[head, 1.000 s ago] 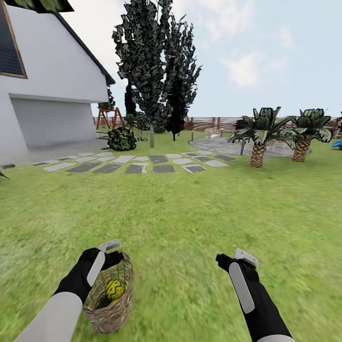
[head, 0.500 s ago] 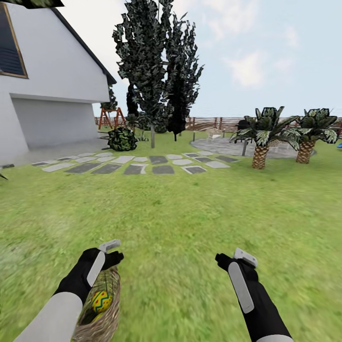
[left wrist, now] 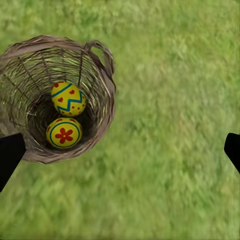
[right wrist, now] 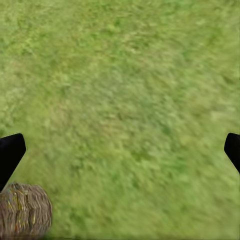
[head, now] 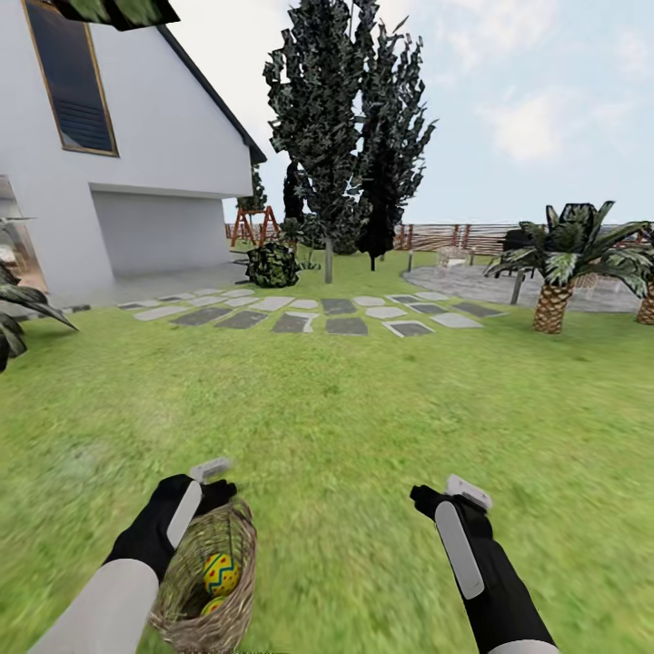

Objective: Take the three Easter eggs out of the wicker basket on the lawn in the garden, then place them on the lawn next to a single tree (choose any tree) so that all three eggs are next to the same tree and none are left in the basket.

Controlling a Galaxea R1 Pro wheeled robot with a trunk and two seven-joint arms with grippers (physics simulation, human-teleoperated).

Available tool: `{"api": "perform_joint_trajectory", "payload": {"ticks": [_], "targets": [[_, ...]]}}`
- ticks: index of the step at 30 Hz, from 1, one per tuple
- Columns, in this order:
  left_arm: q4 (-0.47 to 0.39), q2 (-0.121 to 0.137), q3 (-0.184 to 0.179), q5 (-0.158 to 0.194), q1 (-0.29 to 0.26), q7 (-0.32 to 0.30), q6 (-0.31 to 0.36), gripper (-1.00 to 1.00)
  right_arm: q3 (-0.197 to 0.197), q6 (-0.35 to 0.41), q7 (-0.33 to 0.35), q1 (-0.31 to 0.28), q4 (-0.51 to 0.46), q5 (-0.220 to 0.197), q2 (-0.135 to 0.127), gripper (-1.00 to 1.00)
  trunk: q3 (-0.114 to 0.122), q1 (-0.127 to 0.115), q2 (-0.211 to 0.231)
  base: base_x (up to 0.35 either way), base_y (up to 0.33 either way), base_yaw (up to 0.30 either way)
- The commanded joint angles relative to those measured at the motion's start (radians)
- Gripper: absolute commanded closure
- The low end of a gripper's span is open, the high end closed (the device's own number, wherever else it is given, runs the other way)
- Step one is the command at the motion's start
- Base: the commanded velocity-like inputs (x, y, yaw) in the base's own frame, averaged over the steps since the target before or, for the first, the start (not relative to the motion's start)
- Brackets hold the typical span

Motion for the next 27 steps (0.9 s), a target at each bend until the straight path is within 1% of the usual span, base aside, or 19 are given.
{"api": "perform_joint_trajectory", "payload": {"ticks": [1,10,12,16,19,22,27], "targets": [[-0.001,-0.003,0.001,0.01,-0.001,0.008,0.004,-1.0,-0.001,0.002,-0.008,-0.001,-0.002,-0.01,0.001,-1.0,-0.001,0.0,-0.001,0.006,0.0,0.288],[-0.001,-0.008,0.0,0.009,-0.002,0.012,0.005,-1.0,-0.001,0.002,-0.008,-0.001,-0.001,-0.01,0.002,-1.0,-0.001,0.0,-0.001,0.001,0.0,0.288],[-0.001,-0.009,-0.012,0.009,-0.002,0.022,0.005,-1.0,-0.001,0.002,-0.011,-0.001,0.0,-0.01,0.002,-1.0,-0.001,0.0,-0.001,0.0,0.0,0.288],[-0.001,-0.01,-0.054,0.009,-0.001,0.037,0.002,-1.0,-0.001,0.003,-0.013,-0.001,0.0,-0.01,0.002,-1.0,-0.001,0.0,-0.001,0.0,0.0,0.288],[0.0,-0.011,-0.08,0.01,-0.001,0.042,-0.016,-1.0,-0.001,0.003,-0.014,-0.001,0.001,-0.01,0.002,-1.0,-0.001,0.0,-0.001,0.002,-0.01,0.288],[0.007,-0.012,-0.087,0.01,-0.001,0.045,-0.023,-1.0,-0.001,0.003,-0.015,-0.001,0.001,-0.01,0.002,-1.0,-0.001,0.0,-0.001,0.054,-0.145,0.288],[0.015,-0.012,-0.091,0.01,-0.001,0.046,-0.027,-1.0,-0.001,0.003,-0.015,-0.001,0.001,-0.01,0.002,-1.0,-0.001,0.0,-0.001,0.116,-0.25,0.288]]}}
